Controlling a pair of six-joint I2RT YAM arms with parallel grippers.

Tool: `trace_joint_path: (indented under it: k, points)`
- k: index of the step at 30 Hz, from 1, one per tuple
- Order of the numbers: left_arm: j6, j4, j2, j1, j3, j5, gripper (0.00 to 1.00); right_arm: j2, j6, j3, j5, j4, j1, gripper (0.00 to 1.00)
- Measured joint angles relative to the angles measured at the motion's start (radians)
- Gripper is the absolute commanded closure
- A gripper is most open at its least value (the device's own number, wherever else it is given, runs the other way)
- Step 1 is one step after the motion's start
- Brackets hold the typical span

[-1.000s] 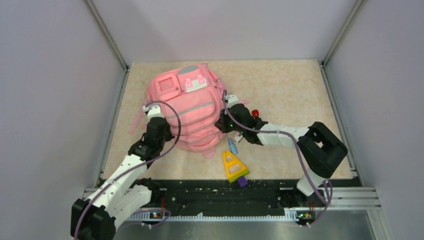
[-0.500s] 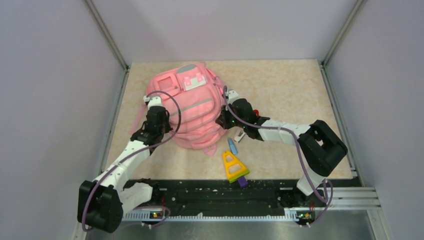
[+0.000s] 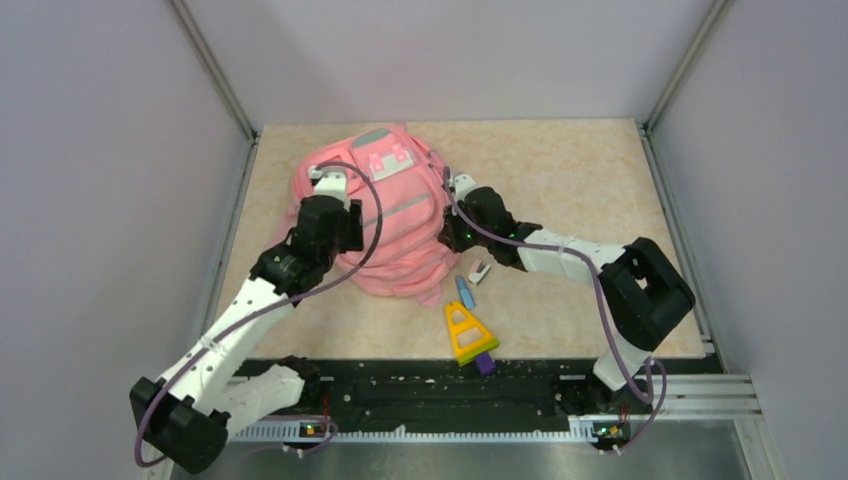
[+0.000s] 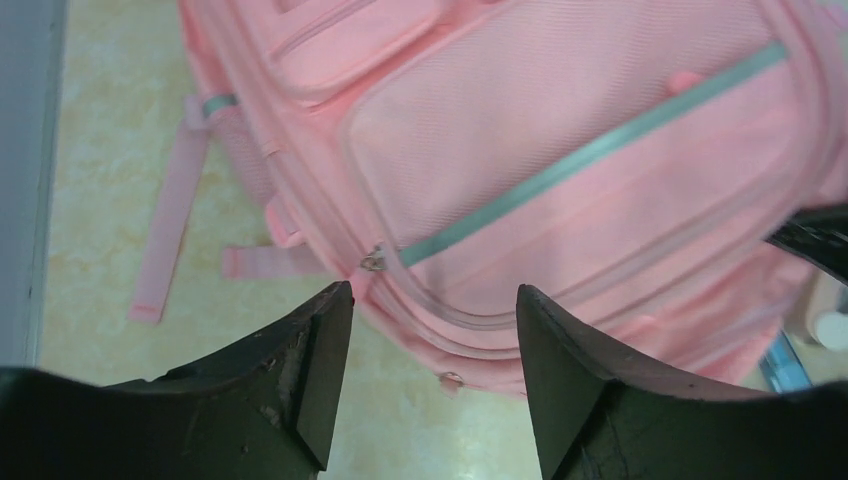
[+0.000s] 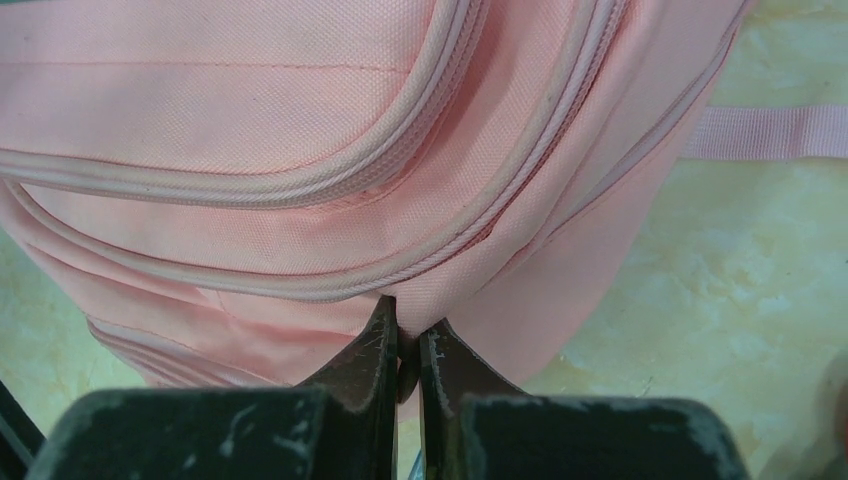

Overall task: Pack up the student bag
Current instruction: Unzip the student bag at the center of the board.

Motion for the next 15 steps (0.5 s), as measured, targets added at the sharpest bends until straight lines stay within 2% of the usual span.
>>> trace_joint_path:
  k: [5,10,15]
  points:
    - [0.094,-0.077,0.115,-0.088,0.132,0.124,0.33,0.000,-0.018,0.008,-0.007,-0.018,0.000,1.00]
    - [0.200,-0.111,0.202,-0.095,0.142,0.236,0.32,0.000,-0.025,0.012,-0.016,-0.024,-0.002,1.00]
    - [0.248,-0.108,0.254,-0.095,0.142,0.282,0.32,0.000,-0.027,0.012,-0.025,-0.025,-0.004,1.00]
